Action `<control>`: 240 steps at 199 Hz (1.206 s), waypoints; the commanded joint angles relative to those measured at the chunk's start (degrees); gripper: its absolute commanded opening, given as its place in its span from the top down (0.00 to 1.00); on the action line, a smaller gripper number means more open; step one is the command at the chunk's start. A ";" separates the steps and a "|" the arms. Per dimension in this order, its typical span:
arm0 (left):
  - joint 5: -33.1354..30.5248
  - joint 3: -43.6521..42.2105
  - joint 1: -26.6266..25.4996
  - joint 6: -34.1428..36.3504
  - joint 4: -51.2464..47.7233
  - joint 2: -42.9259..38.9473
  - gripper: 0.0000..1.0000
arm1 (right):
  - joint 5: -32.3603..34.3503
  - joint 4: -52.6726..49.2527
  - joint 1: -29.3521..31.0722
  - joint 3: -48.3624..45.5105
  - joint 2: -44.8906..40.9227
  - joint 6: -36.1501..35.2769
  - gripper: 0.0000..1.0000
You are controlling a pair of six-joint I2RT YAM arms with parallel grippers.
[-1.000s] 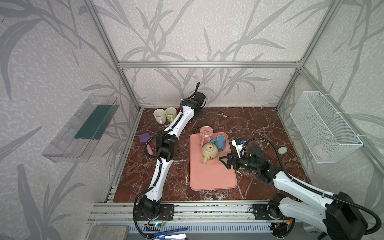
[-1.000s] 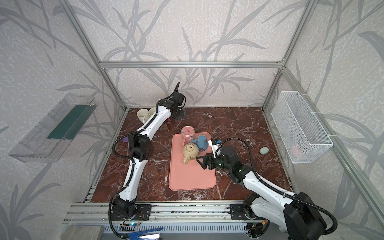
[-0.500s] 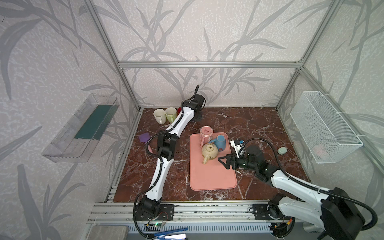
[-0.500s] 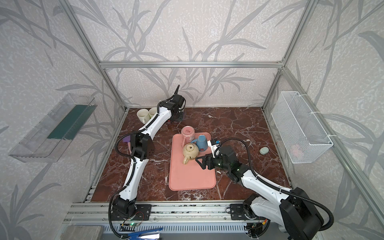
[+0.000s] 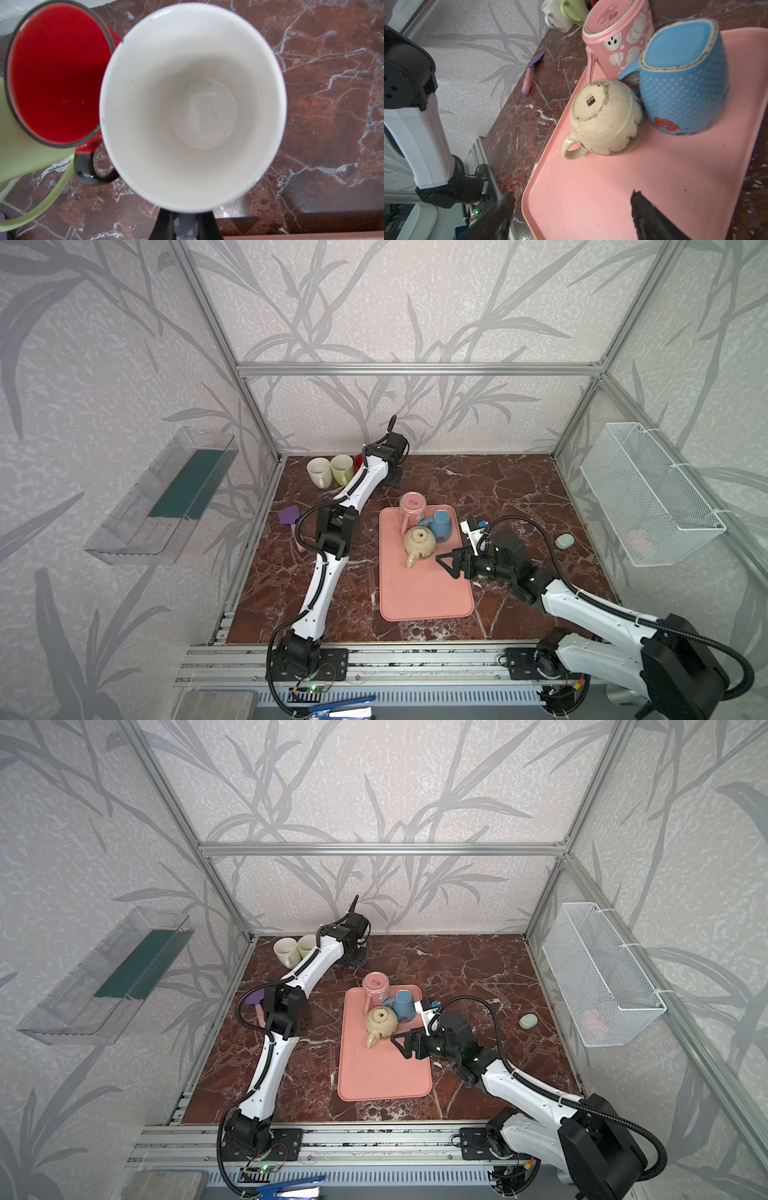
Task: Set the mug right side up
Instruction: 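Lower the lavender mug to the table and open the left gripper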
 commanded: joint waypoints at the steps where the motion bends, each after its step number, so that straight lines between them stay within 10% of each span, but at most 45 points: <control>1: -0.32 3.69 0.33 -0.68 1.37 0.99 1.00 | -0.46 1.44 0.27 -0.03 0.02 -0.20 0.13; 80: 0.74 3.91 0.29 -0.72 1.21 1.92 0.98 | -0.39 0.89 0.24 0.15 -0.16 -0.42 0.13; 240: 1.68 4.18 -0.68 0.08 -1.29 -5.78 0.51 | 1.92 -5.19 0.21 1.61 -4.83 -2.29 0.13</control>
